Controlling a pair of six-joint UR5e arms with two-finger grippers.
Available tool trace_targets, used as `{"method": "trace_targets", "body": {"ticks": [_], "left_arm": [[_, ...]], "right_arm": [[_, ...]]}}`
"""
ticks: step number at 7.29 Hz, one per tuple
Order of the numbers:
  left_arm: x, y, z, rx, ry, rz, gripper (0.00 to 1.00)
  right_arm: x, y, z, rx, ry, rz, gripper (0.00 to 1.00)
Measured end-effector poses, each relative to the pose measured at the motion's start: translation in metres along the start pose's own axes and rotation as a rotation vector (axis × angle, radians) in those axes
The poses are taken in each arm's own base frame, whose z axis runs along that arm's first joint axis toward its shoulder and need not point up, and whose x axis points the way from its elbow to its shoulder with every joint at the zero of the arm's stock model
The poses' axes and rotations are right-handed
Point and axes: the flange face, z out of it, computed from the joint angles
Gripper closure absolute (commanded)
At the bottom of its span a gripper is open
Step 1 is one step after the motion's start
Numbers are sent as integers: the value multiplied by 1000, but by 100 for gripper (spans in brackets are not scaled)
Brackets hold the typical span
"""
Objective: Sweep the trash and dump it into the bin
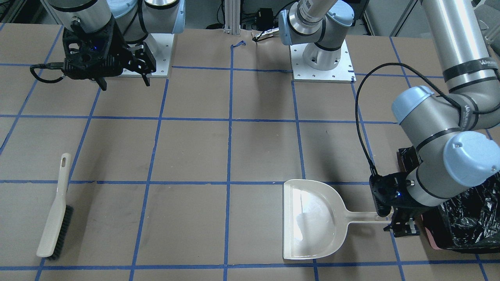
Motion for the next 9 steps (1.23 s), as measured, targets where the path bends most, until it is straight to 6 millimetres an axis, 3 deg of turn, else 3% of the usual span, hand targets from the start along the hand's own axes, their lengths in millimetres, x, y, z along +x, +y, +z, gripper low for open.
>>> {"method": "trace_targets", "body": {"ticks": [2,5,8,9], "left_arm": [[5,-15,-59,32,-19,-81,28],[39,-67,-129,60,-25,-278,27],[88,-100,-179,72,17,-565,0],[98,-102,-189,73,25,-732,0]], "right_arm": [[0,0,0,1,0,0,0],[-1,1,0,0,1,-1,0],[0,0,0,0,2,-1,0],[0,0,0,3,2,0,0]]}}
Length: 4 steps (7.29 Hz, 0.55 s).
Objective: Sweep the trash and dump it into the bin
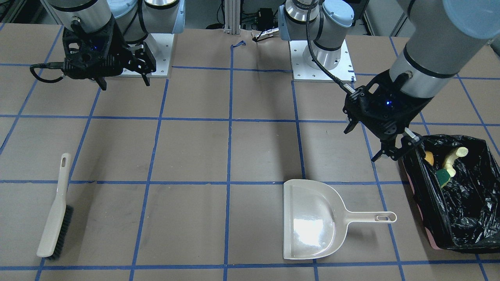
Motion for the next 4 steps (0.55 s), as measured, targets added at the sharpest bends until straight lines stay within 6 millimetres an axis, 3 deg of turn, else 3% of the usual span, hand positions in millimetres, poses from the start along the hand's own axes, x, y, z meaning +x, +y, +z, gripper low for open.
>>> {"method": "trace_targets", "body": {"ticks": [4], "left_arm": [[26,12,-4,3,34,-591,0]], "right_arm": [[2,0,0,1,18,-2,0]]}}
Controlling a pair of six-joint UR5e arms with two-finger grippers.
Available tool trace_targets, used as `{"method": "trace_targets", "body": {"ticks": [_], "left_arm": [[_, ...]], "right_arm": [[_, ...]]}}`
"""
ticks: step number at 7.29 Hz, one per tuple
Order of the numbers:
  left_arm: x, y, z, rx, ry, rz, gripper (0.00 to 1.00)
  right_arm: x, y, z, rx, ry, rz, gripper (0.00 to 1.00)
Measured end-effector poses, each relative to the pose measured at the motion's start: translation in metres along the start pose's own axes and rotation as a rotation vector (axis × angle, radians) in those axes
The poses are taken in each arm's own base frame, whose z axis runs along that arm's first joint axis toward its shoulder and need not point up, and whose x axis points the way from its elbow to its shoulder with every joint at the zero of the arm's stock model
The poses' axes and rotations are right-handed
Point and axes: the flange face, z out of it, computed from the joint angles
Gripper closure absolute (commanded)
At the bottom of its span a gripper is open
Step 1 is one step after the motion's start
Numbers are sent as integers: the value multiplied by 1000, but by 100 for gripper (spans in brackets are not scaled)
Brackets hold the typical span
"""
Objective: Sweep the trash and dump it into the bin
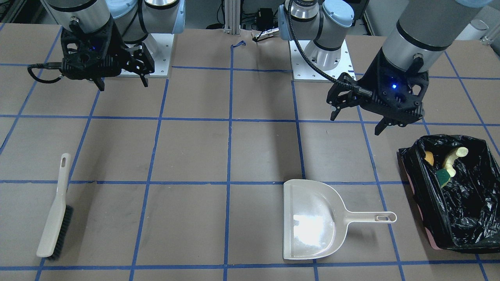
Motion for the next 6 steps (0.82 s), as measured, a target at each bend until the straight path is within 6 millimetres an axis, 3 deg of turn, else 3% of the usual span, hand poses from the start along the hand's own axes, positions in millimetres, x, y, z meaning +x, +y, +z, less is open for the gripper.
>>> {"method": "trace_targets", "body": {"ticks": [3,6], "left_arm": [[10,29,-1,-38,7,-193,0],[15,48,-6,-57,10,-268,0]], "right_arm": [[1,0,0,-4,13,2,0],[1,1,0,-6,14,2,0]]}}
